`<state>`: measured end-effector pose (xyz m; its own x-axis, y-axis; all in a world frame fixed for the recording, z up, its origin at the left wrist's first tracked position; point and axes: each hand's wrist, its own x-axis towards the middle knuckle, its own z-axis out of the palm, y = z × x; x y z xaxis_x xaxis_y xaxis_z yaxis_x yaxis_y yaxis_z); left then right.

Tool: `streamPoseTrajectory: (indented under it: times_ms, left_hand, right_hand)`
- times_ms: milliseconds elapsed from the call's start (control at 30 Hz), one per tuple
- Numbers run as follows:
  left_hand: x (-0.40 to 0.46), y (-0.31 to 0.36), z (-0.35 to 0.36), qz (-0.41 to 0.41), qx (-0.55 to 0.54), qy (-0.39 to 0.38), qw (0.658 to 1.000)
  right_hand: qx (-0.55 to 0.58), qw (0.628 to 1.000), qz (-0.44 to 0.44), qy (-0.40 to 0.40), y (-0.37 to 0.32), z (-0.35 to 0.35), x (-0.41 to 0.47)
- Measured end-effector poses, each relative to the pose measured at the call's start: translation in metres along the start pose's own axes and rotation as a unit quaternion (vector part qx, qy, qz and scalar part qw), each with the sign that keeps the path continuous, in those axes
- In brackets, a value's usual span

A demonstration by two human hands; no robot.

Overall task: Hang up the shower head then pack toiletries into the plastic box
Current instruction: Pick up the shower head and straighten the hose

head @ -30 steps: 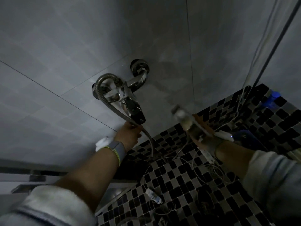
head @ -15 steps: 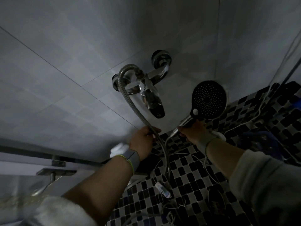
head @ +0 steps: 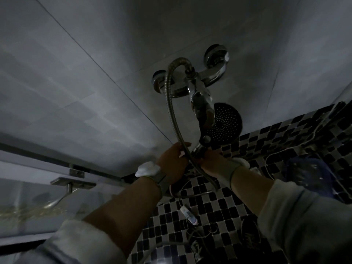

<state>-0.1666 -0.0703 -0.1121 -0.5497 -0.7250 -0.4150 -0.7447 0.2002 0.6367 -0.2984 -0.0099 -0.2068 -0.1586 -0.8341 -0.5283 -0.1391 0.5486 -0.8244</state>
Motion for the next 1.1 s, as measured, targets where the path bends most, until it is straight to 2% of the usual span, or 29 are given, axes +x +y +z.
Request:
streamPoseTrajectory:
  times_ms: [67,133,233,267,300,333,400,467,533,633,667,700,800,833,867,900,933,967,1000,1100]
  left_hand:
    - [0.0,-0.011,0.0,-0.013,-0.041,-0.049,0.998]
    - [0.002,-0.016,0.001,-0.039,-0.019,-0.068,0.997]
    - [0.002,-0.022,-0.002,-0.079,-0.015,-0.083,0.993]
    - [0.0,-0.024,-0.002,-0.087,-0.02,-0.093,0.992]
    - [0.001,-0.027,-0.003,-0.09,-0.017,-0.101,0.991]
    - [-0.001,-0.027,-0.003,-0.092,-0.025,-0.109,0.989]
    - [-0.001,-0.034,-0.001,-0.105,-0.075,-0.101,0.987]
    - [0.005,-0.05,0.002,-0.118,-0.094,-0.085,0.985]
    - [0.008,-0.061,0.005,-0.112,-0.096,-0.072,0.986]
    - [-0.006,-0.052,0.0,-0.115,-0.087,-0.056,0.988]
    - [-0.012,-0.05,-0.001,-0.115,-0.074,-0.048,0.989]
    - [-0.016,-0.05,0.0,-0.115,-0.065,-0.031,0.991]
    - [-0.028,-0.053,0.004,-0.126,-0.06,0.041,0.989]
    - [-0.032,-0.056,0.005,-0.128,-0.065,0.06,0.988]
    - [-0.035,-0.057,0.006,-0.127,-0.071,0.073,0.987]
    - [-0.038,-0.058,0.006,-0.132,-0.081,0.081,0.985]
    - [-0.043,-0.061,0.006,-0.13,-0.093,0.089,0.983]
    - [-0.048,-0.064,0.005,-0.135,-0.1,0.093,0.981]
    - [-0.052,-0.067,0.003,-0.136,-0.104,0.095,0.981]
    - [-0.057,-0.081,-0.002,-0.134,-0.128,0.107,0.977]
  right_hand:
    - [-0.006,1.0,-0.015,-0.009,-0.003,0.01,0.0]
    - [-0.01,0.999,-0.03,-0.014,-0.009,0.013,-0.007]
    - [-0.011,0.999,0.014,-0.045,-0.011,0.023,-0.005]
    - [0.046,0.998,0.032,-0.033,-0.015,0.024,-0.011]
    - [0.156,0.984,0.036,-0.076,-0.019,0.025,-0.013]
    - [0.267,0.957,0.022,-0.112,-0.025,0.026,-0.02]
    - [0.457,0.876,0.092,-0.125,-0.028,0.032,-0.019]
    - [0.478,0.866,0.122,-0.085,-0.028,0.039,-0.021]
    - [0.517,0.84,0.133,-0.097,-0.03,0.042,-0.022]
    - [0.457,0.876,0.136,-0.064,-0.03,0.042,-0.025]
    - [0.464,0.87,0.155,-0.069,-0.03,0.043,-0.027]
    - [0.439,0.882,0.153,-0.073,-0.032,0.043,-0.029]
    - [0.48,0.861,0.146,-0.084,-0.032,0.044,-0.038]
    - [0.474,0.866,0.139,-0.083,-0.032,0.044,-0.041]
    - [0.415,0.901,0.109,-0.065,-0.031,0.043,-0.042]
    - [0.289,0.955,0.067,-0.03,-0.028,0.042,-0.042]
    - [0.139,0.99,0.026,-0.006,-0.024,0.04,-0.044]
    - [0.001,0.999,-0.011,0.042,-0.02,0.04,-0.045]
    - [-0.06,0.996,-0.021,0.069,-0.016,0.039,-0.045]
    - [-0.029,0.989,-0.035,0.144,-0.01,0.039,-0.05]
